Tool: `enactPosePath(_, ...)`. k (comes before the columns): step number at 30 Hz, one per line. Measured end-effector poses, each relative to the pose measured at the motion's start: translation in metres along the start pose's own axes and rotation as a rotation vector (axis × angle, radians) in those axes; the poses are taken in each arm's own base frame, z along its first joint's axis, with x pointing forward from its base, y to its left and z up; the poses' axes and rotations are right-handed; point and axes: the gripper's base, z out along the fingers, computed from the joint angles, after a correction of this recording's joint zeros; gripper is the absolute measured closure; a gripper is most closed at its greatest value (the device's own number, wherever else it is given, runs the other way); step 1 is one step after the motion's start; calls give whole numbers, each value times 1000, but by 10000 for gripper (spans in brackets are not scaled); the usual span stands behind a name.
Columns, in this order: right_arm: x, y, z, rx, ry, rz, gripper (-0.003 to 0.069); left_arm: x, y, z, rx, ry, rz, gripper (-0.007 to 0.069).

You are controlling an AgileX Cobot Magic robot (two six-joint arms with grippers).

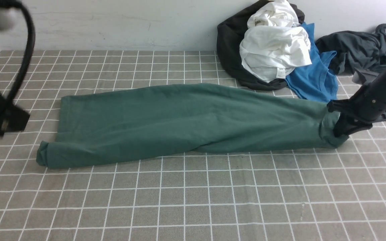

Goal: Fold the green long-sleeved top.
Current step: Use the right arm to clamp the right edge of the fabric, then use the right arm to drag the right edge of the fabric to the left and folds it over the left edge

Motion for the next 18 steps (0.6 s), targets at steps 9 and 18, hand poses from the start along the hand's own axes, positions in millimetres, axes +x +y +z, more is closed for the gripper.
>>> enactPosePath(9,4,-13,-104,221,-148,-5,630,112,-7,35,-118,131,-87,439)
enactPosePath(18,10,135,-159,-23,-395,-219,630,150,-5,56,-237,-163,-162,439)
